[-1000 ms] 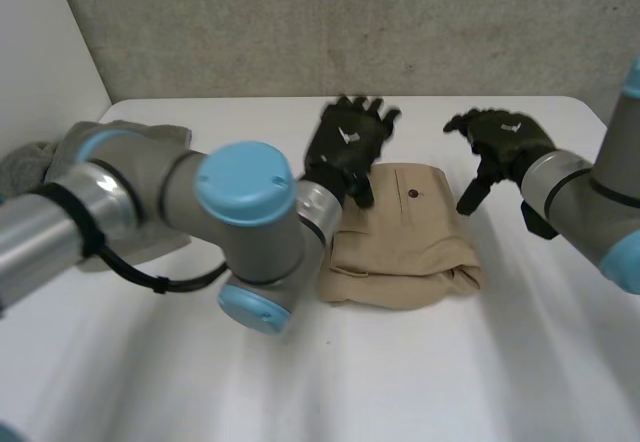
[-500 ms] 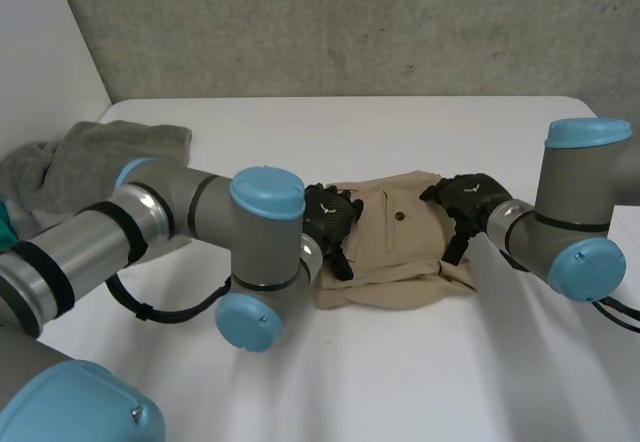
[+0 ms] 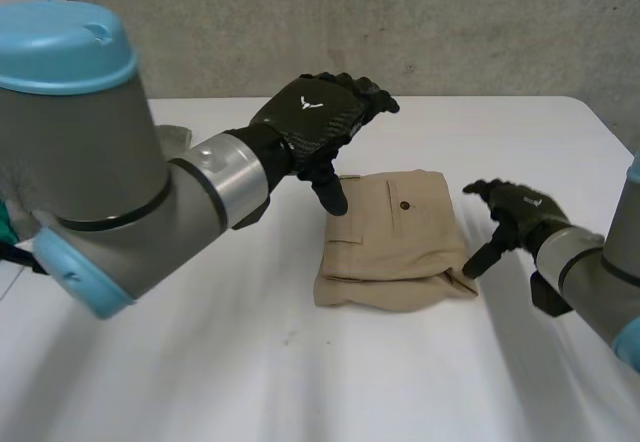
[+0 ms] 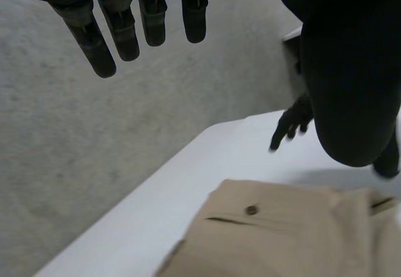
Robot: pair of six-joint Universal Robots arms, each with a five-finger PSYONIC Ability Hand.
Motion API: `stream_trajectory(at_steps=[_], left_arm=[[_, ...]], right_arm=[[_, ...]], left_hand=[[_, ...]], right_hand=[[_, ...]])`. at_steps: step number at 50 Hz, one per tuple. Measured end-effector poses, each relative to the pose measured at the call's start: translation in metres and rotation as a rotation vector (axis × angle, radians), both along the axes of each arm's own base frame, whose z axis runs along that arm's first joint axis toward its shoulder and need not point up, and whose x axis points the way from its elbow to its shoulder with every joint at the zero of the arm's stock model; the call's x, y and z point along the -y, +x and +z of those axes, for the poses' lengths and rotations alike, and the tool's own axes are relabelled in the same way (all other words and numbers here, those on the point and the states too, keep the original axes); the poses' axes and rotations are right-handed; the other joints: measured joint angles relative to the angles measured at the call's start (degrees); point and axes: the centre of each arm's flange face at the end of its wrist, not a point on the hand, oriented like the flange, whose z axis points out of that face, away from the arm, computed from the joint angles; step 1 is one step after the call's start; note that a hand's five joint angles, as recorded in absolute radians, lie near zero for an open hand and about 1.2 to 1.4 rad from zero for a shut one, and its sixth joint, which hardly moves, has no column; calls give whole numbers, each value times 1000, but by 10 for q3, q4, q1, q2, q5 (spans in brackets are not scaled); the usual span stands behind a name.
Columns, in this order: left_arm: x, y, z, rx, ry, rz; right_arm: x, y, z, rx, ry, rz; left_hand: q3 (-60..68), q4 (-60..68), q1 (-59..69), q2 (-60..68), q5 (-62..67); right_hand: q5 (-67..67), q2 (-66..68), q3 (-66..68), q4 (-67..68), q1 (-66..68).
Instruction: Fold the laundry.
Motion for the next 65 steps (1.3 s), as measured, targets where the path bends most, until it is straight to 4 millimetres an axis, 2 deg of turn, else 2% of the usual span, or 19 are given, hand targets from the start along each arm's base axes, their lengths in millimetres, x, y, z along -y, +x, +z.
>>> stream_trajectory(at_steps=[10, 19, 21, 23, 25, 26, 31, 36, 39, 40, 41, 46, 50, 53, 56, 57, 58, 60, 65], left_arm=[[-6, 12, -2, -20, 91, -52], [-10, 12, -4, -14, 92, -50], [-10, 12, -4, -14, 92, -50], [-10, 12, -5, -13, 92, -51], [-10, 12, -5, -13, 92, -51], [-10, 12, -5, -13, 92, -50], [-9, 12, -4, -16, 89, -49], [-10, 12, -2, -20, 83, -49], [-11, 13, 1, -23, 78, -49], [-11, 13, 1, -23, 78, -49], [-11, 13, 2, -25, 75, -49], [-12, 13, 5, -30, 68, -50], [-12, 13, 6, -32, 64, -49], [-11, 13, 7, -33, 62, -48], [-10, 13, 6, -33, 62, -45], [-10, 13, 6, -33, 62, -45], [-9, 12, 6, -33, 61, -38], [-9, 12, 6, -32, 60, -32], [-9, 11, 5, -31, 60, -25]], right_arm=[[1, 12, -36, 39, 56, 78], [17, 26, -55, 40, 47, 106], [17, 26, -55, 40, 47, 106], [25, 30, -55, 44, 28, 109], [28, 31, -54, 46, 18, 109], [31, 32, -53, 48, 9, 107], [47, 32, -42, 53, -57, 81], [81, 30, -23, 55, -165, 20], [114, 16, -13, 53, -223, -39], [114, 16, -13, 53, -223, -39], [131, 6, -10, 48, -245, -69], [178, -24, -8, 21, -293, -148], [199, -45, -10, 1, -309, -199], [230, -92, -15, -36, -334, -322], [244, -120, -18, -56, -351, -387], [244, -120, -18, -56, -351, -387], [253, -142, -21, -75, -372, -436], [258, -159, -25, -100, -385, -472], [262, -184, -37, -184, -389, -512]], left_hand=[[0, 0, 0, 0, 0], [0, 0, 0, 0, 0], [0, 0, 0, 0, 0], [0, 0, 0, 0, 0], [0, 0, 0, 0, 0], [0, 0, 0, 0, 0], [0, 0, 0, 0, 0], [0, 0, 0, 0, 0], [0, 0, 0, 0, 0], [0, 0, 0, 0, 0], [0, 0, 0, 0, 0], [0, 0, 0, 0, 0], [0, 0, 0, 0, 0], [0, 0, 0, 0, 0], [0, 0, 0, 0, 0], [0, 0, 0, 0, 0], [0, 0, 0, 0, 0], [0, 0, 0, 0, 0], [0, 0, 0, 0, 0]], right_hand=[[1, 2, 2, 0, 14], [206, 248, 241, 229, 201], [206, 248, 241, 229, 201], [341, 399, 366, 399, 307], [341, 399, 366, 399, 307], [433, 485, 457, 514, 386], [453, 538, 536, 545, 432], [496, 540, 538, 546, 446], [498, 540, 538, 546, 461], [498, 540, 538, 546, 461], [501, 540, 538, 546, 464], [514, 540, 541, 547, 464], [520, 546, 544, 547, 464], [520, 556, 544, 547, 464], [523, 556, 544, 547, 464], [523, 556, 544, 547, 464], [525, 556, 547, 547, 464], [525, 556, 548, 547, 464], [525, 558, 549, 547, 464]])
